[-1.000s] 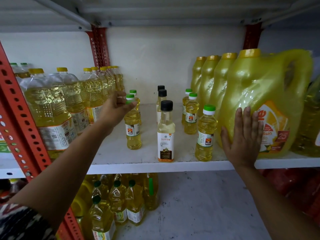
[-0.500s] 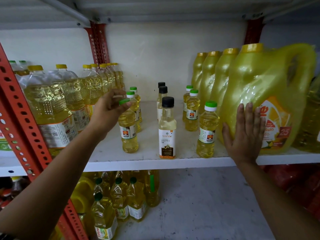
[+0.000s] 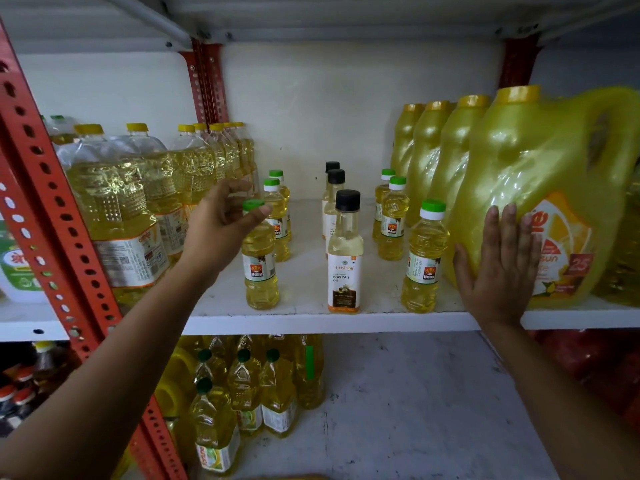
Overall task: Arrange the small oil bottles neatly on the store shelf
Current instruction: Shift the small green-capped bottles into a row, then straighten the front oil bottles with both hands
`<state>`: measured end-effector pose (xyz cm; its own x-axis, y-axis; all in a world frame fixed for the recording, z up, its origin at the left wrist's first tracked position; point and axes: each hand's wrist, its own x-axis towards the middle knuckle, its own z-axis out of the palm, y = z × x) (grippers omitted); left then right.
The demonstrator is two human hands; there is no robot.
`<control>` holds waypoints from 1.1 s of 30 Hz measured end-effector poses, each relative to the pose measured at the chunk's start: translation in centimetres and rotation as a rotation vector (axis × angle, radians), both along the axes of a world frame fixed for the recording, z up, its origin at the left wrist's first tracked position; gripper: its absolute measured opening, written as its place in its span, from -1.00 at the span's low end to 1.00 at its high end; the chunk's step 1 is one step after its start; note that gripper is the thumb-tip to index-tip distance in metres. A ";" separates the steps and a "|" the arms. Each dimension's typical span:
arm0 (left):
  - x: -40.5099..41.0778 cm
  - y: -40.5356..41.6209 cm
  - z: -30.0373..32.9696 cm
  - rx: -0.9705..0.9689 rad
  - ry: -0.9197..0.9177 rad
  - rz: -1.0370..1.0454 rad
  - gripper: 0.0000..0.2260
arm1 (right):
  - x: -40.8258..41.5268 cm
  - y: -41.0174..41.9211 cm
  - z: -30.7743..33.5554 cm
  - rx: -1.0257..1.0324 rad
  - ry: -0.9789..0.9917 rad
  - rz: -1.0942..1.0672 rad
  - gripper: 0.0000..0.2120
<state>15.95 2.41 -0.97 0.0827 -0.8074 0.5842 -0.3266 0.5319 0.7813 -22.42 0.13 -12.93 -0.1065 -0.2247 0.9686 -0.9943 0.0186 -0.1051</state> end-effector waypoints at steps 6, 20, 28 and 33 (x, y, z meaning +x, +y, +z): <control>-0.4 0.3 -2.2 0.076 0.071 -0.025 -0.65 | 0.1 0.1 0.0 0.023 -0.009 -0.013 -0.37; 0.0 1.4 -12.1 0.167 -0.142 0.262 -0.34 | 9.5 5.9 -3.1 0.255 -0.441 0.478 -0.22; -0.4 1.7 -13.7 0.146 -0.111 0.379 -0.39 | 9.7 5.5 -3.1 0.319 -0.541 0.405 -0.48; -0.5 1.9 -13.7 0.128 -0.084 0.367 -0.40 | 10.1 5.5 -3.3 0.281 -0.510 0.357 -0.54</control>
